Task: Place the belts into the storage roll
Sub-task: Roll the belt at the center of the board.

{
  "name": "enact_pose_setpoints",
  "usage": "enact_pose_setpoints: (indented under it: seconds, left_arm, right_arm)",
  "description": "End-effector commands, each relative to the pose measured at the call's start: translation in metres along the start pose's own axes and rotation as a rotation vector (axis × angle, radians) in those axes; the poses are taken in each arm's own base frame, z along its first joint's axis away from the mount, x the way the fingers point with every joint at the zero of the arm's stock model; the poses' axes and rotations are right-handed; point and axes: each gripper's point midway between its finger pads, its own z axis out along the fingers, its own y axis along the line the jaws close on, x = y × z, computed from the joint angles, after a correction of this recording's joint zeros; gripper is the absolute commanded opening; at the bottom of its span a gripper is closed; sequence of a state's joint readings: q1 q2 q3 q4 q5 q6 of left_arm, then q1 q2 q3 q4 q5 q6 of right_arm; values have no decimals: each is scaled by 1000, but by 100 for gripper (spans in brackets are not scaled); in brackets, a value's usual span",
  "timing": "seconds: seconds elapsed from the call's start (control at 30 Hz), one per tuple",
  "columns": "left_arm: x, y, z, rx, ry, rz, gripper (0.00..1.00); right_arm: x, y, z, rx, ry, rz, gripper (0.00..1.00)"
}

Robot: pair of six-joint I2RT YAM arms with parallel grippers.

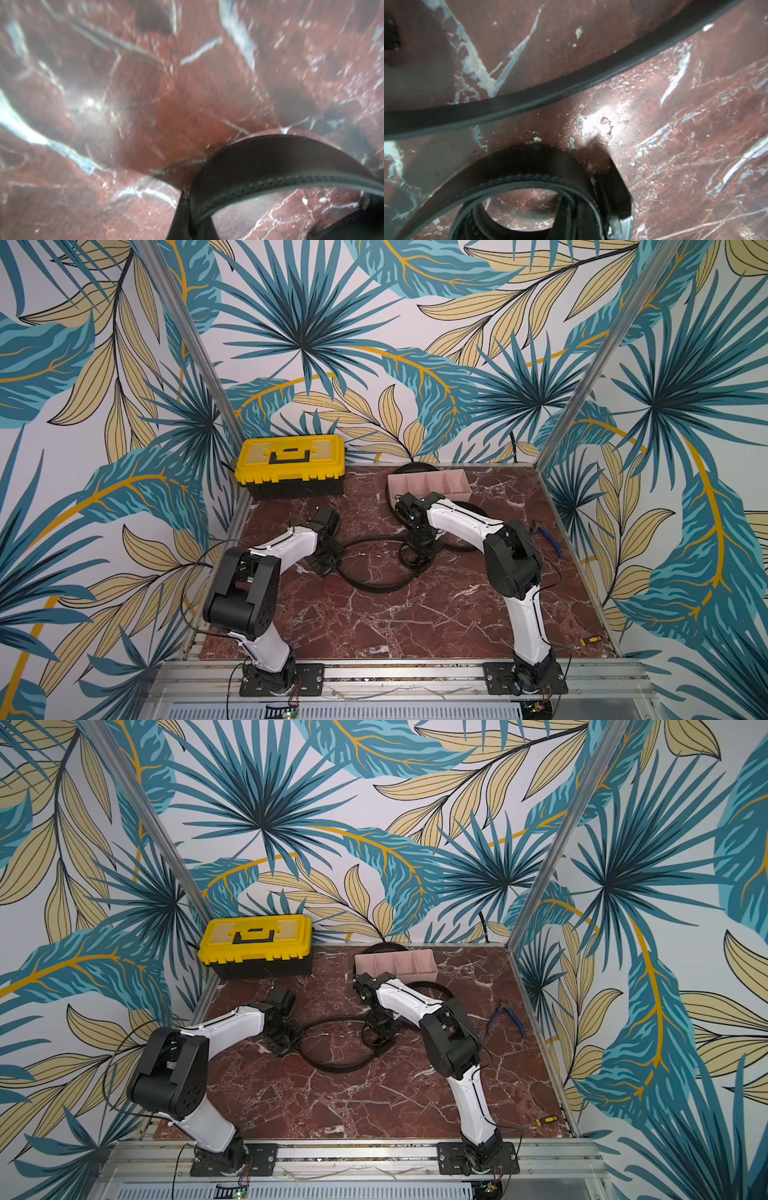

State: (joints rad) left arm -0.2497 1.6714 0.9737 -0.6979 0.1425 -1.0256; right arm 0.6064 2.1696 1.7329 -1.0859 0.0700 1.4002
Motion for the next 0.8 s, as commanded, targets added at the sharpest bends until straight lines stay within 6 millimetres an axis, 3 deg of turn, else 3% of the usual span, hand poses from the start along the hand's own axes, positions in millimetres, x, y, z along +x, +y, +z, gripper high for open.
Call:
enact_pose_setpoints:
  seconds: [0.0, 0.13, 0.27, 0.37, 0.53, 0.63, 0.77]
  left_arm:
    - [28, 22, 15, -94, 126, 36, 13]
    - [42, -9, 6, 2, 176, 224, 41]
    - [49, -34, -21, 101, 168, 321, 63]
    - [42, -52, -50, 158, 98, 387, 68]
    - [31, -92, -92, 271, -16, 512, 67]
    - [45, -111, -93, 322, 38, 587, 64]
    - [66, -119, -73, 318, 124, 601, 58]
  right_arm:
    - [10, -13, 20, 89, 26, 6, 0]
    - [14, -12, 25, 102, 27, -11, 0]
    - [16, -13, 28, 111, 33, -15, 0]
    - [14, -11, 25, 98, 27, -13, 0]
    - [17, -7, 21, 72, 40, 7, 0]
    - [19, -2, 19, 48, 55, 26, 0]
    - [24, 7, 19, 11, 84, 56, 0]
